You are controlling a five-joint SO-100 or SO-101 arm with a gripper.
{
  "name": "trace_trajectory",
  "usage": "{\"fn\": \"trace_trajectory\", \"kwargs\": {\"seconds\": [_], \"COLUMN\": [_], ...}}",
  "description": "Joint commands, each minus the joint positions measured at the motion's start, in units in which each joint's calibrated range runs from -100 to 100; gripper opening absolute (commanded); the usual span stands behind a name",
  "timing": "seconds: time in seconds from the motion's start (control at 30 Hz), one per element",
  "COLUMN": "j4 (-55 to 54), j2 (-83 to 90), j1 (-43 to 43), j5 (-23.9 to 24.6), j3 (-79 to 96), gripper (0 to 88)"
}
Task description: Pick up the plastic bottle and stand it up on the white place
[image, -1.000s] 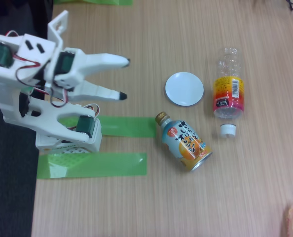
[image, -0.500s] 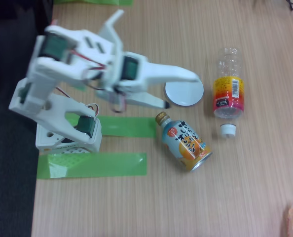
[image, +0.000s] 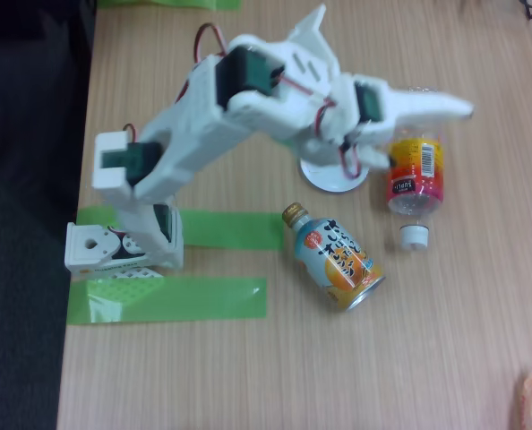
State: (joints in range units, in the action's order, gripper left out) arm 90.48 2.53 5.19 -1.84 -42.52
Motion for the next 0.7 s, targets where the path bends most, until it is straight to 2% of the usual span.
{"fn": "trace_trajectory", "kwargs": {"seconds": [0.0, 0.23, 0.5, 0.67], "j4": [-0.6, -0.6, -2.8, 2.8], "j2": [-3.7, -12.4, -20.5, -22.9], "j1": [1.3, 1.3, 1.3, 2.0], "j5": [0.1, 3.5, 14.0, 17.2], "j3": [-5.0, -8.5, -13.4, -13.2], "gripper": [42.4, 42.4, 42.3, 42.3]}}
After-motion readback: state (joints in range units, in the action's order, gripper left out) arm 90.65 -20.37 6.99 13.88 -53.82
